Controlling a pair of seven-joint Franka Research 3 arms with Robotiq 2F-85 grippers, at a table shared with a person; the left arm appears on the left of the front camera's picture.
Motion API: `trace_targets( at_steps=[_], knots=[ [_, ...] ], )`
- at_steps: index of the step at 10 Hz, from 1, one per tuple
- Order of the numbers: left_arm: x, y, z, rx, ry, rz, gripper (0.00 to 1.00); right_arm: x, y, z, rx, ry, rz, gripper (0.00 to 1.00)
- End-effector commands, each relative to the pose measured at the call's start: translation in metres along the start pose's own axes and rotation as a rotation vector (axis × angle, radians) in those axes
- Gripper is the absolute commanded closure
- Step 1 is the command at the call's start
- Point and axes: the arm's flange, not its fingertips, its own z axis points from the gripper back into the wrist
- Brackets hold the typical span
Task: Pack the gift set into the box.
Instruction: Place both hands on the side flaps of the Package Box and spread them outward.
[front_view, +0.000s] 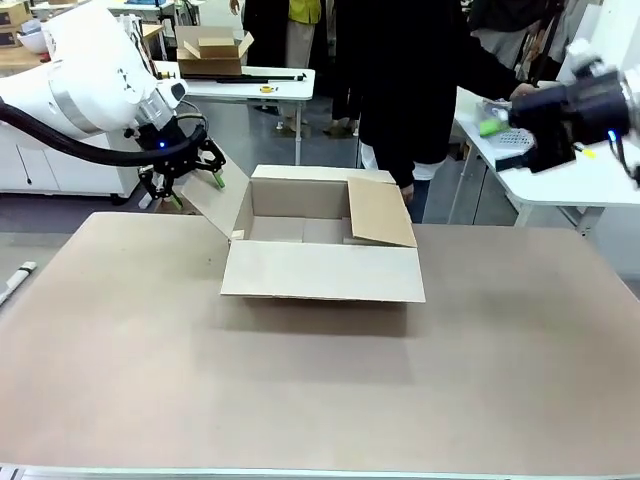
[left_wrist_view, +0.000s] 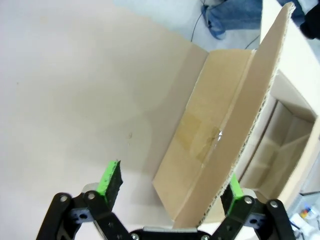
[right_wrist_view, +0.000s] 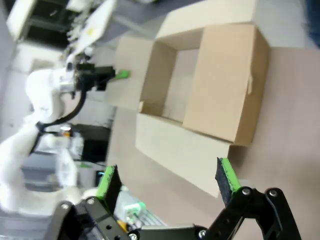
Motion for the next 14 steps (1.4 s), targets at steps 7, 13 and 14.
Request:
trace_targets(
  at_steps=[7,13,14],
  knots=[
    [0.0,-0.001,0.0,0.017,-0.007,0.006,0.0,0.135,0.094,-0.171,-0.594,0.458,0.16,0.0],
    [0.0,-0.001,0.0,0.017,-0.007,0.006,0.0,0.13,0.094,-0.215,-0.722,0.46,0.075,0.0],
    [0.0,-0.001,0.0,0.017,-0.007,0.006,0.0,0.136,0.098,-0.242,-0.779,0.403,0.007,0.0]
  ],
)
